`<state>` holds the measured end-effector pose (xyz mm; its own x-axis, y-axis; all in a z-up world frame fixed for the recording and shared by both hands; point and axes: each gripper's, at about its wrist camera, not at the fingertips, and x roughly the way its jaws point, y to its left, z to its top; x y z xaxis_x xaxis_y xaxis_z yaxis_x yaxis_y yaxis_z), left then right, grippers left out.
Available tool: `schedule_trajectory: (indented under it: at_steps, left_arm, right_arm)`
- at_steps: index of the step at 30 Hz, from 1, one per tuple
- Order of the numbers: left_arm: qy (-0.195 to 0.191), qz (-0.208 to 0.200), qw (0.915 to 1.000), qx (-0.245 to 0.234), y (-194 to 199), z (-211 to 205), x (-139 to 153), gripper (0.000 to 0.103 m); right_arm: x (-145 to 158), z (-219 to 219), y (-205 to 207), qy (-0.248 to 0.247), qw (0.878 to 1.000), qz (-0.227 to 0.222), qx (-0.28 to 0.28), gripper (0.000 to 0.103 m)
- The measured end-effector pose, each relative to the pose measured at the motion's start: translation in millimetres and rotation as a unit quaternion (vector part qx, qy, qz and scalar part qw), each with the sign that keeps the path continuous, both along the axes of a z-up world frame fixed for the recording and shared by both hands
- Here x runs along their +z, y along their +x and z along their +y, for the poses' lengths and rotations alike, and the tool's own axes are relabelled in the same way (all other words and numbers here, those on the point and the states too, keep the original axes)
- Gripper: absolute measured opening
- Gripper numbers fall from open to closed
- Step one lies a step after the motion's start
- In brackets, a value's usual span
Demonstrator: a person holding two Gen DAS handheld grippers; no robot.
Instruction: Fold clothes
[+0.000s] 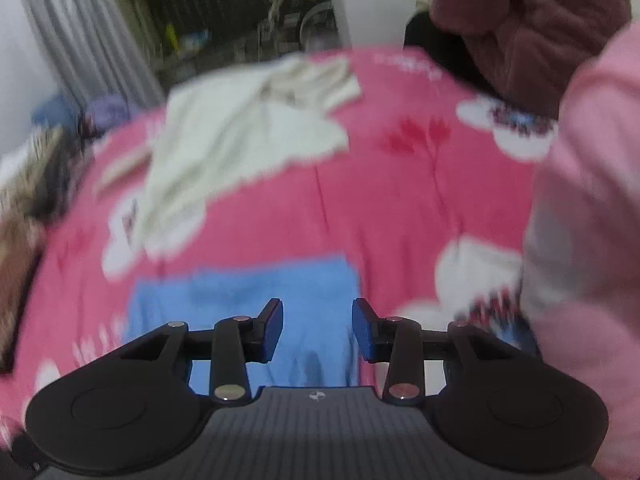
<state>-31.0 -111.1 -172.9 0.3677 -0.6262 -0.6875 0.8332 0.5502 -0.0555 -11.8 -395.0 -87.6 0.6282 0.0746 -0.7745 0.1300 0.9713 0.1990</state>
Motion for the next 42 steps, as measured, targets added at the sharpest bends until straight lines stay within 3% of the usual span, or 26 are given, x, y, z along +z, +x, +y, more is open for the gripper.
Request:
schedule_trajectory:
  at_steps: [6,9,12,15,18,21,26,27,30,31,32,34,36,39,42]
  left_arm:
    - [0.007,-0.004,0.9999,0.006,-2.2,-1.3,0.7,0.070]
    - [0.008,-0.005,0.9999,0.007,-3.0,-1.3,1.1,0.070]
    - [0.007,-0.004,1.0000,0.005,-3.7,-0.2,1.3,0.070]
    - [0.006,-0.004,1.0000,0.004,-3.0,1.0,0.9,0.070]
    - [0.004,-0.004,1.0000,0.002,-2.3,1.8,0.4,0.070]
    - [0.002,-0.005,1.0000,0.000,-1.8,2.6,0.0,0.070]
    - [0.001,-0.007,1.0000,-0.001,-2.7,3.1,-0.1,0.070]
    - [0.001,-0.008,1.0000,0.000,-3.0,3.0,-0.1,0.070]
    - [0.001,-0.008,1.0000,0.001,-4.0,3.2,-0.1,0.070]
    - [0.001,-0.009,1.0000,0.001,-4.3,3.6,-0.1,0.070]
    - [0.001,-0.009,1.0000,0.002,-4.6,3.9,-0.1,0.070]
    - [0.000,-0.008,1.0000,0.001,-4.3,4.5,-0.3,0.070]
    - [-0.002,-0.008,1.0000,0.000,-3.5,5.0,-0.5,0.070]
    - [-0.003,-0.007,1.0000,-0.002,-2.2,5.1,-0.8,0.070]
    - [-0.002,-0.008,1.0000,-0.002,-1.5,4.3,-1.0,0.070]
  right_arm:
    - [-25.9,8.1,4.5,-0.043,0.999,0.008,-0.007,0.039]
    - [-37.5,4.0,10.2,-0.032,0.999,0.012,0.011,0.008]
    - [-50.8,-3.5,16.7,-0.066,0.998,0.020,-0.002,0.012]
    - [-45.3,-24.6,13.2,-0.030,0.998,-0.008,-0.054,0.013]
    - [-27.9,-25.1,1.8,-0.020,0.997,-0.054,-0.056,0.017]
    - [-21.9,-11.2,1.2,-0.010,0.999,-0.051,-0.002,0.021]
    - [-46.4,25.9,17.1,-0.028,0.993,0.009,0.112,0.019]
    - [-56.1,24.7,24.9,-0.043,0.994,0.017,0.104,0.016]
    - [-61.7,-1.2,41.3,-0.019,1.000,-0.014,0.017,0.012]
    - [-58.6,-8.8,42.6,-0.023,0.999,-0.025,-0.016,0.012]
    - [-55.6,-16.3,43.9,-0.027,0.998,-0.037,-0.048,0.019]
    - [-46.3,-24.0,41.0,-0.006,0.997,-0.050,-0.063,0.019]
    - [-37.6,-15.3,34.5,0.014,0.998,-0.051,-0.020,0.020]
    - [-32.4,10.0,29.8,0.044,0.995,-0.023,0.091,0.024]
    - [-46.7,33.2,42.3,0.032,0.988,0.015,0.151,0.025]
